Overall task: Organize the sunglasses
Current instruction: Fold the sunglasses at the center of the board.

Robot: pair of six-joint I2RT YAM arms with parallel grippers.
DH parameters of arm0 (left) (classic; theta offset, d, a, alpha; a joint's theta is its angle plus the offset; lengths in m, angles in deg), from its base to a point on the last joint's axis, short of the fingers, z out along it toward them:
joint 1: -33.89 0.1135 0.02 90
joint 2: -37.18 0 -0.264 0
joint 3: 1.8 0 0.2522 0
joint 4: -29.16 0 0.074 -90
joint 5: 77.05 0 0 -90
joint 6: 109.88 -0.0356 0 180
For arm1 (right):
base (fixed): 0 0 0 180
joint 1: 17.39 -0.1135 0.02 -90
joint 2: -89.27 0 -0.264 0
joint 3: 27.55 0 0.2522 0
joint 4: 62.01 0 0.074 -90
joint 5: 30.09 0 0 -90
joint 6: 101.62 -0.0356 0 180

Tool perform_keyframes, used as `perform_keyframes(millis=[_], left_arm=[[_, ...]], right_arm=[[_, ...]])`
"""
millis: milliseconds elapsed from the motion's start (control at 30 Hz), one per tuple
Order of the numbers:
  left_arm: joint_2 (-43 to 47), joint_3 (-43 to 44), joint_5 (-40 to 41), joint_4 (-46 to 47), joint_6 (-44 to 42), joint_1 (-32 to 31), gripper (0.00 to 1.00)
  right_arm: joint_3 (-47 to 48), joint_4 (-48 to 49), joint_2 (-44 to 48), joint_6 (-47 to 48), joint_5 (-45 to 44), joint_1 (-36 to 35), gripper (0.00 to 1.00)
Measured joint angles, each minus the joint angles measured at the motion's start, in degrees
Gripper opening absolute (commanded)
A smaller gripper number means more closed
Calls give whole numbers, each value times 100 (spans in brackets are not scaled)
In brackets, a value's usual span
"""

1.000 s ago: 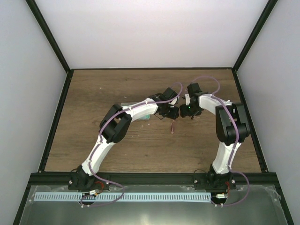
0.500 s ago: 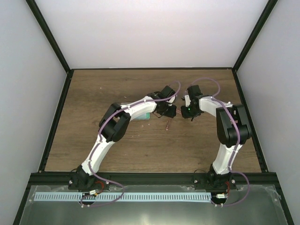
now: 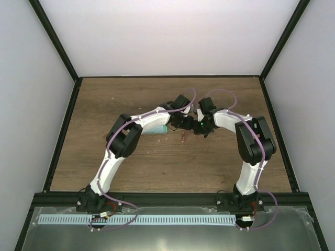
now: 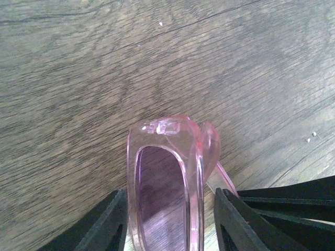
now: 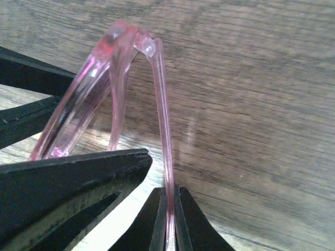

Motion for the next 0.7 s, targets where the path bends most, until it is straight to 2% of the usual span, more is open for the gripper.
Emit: perform_keyframes(millis=[100,200,300,433,667,700], left_arm=[[114,-208,0,164,15,17,56],[225,-393,31,299,26,22,67],[356,-544,157,319,0,20,77],[461,-636,361,258,-2,-24,81],[710,-874,929,-63,127,-55,83],[774,-933,1062,-166,175,-44,84]], right_arm=[[2,7,-2,-140,28,-50,11],[-2,11,22,-229,7,-85,21],[-85,-59,140,-280,-98,-133,24],[-111,-289,321,-339,-308,-168,26],[-111,-343,1023,-573,-566,-205,29],[-114,-313,1156,-627,-612,-208,35]])
